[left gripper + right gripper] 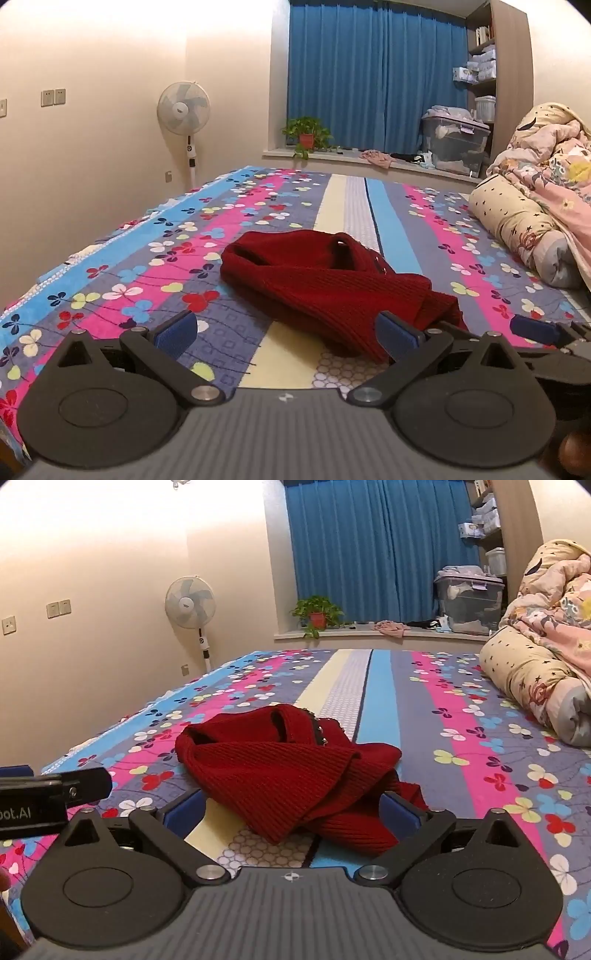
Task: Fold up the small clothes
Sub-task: 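Move both grippers open toward the crumpled red sweater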
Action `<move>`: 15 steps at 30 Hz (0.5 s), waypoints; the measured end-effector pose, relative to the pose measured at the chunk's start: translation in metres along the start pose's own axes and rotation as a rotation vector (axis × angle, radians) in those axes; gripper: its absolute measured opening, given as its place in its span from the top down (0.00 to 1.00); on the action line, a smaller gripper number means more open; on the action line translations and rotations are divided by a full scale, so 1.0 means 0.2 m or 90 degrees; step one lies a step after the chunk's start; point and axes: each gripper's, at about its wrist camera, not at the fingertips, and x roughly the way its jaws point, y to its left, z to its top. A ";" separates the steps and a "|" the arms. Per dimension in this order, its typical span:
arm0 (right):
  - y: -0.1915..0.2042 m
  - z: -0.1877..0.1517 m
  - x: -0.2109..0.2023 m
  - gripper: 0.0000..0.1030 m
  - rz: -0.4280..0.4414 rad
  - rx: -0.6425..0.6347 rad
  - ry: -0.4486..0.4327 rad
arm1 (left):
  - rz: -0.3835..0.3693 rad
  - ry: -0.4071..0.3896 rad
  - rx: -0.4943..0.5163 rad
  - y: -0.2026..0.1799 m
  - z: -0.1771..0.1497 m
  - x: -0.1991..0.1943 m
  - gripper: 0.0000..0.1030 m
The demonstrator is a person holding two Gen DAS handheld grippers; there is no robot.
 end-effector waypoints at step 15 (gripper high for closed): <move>-0.01 -0.03 0.05 0.07 -0.023 0.000 0.013 | -0.002 0.019 -0.016 0.04 0.00 0.07 0.00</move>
